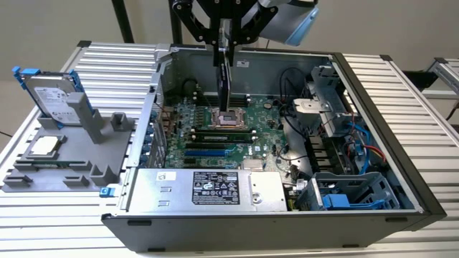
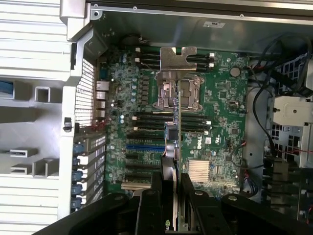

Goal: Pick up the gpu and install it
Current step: 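Insert the gpu into the slot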

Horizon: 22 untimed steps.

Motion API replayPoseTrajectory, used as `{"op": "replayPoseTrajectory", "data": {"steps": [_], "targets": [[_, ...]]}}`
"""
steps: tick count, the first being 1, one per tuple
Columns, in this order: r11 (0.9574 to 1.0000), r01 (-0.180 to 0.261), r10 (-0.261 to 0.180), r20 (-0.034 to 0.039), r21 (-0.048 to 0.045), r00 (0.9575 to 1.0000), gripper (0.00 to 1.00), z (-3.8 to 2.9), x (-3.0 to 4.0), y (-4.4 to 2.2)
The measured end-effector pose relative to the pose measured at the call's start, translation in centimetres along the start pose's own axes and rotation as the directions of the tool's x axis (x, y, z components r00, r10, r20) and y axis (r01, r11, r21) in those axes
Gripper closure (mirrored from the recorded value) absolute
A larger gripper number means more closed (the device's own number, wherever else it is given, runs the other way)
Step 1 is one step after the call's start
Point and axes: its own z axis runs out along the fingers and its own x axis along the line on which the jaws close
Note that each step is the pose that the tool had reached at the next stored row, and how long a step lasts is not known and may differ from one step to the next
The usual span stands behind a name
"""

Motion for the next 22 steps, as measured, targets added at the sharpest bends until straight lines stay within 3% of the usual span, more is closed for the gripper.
{"op": "replayPoseTrajectory", "data": {"steps": [22], "targets": [[0.9989, 0.047, -0.047, -0.0019, -0.0008, 0.9989, 1.0, -0.01, 0.0, 0.0]]}}
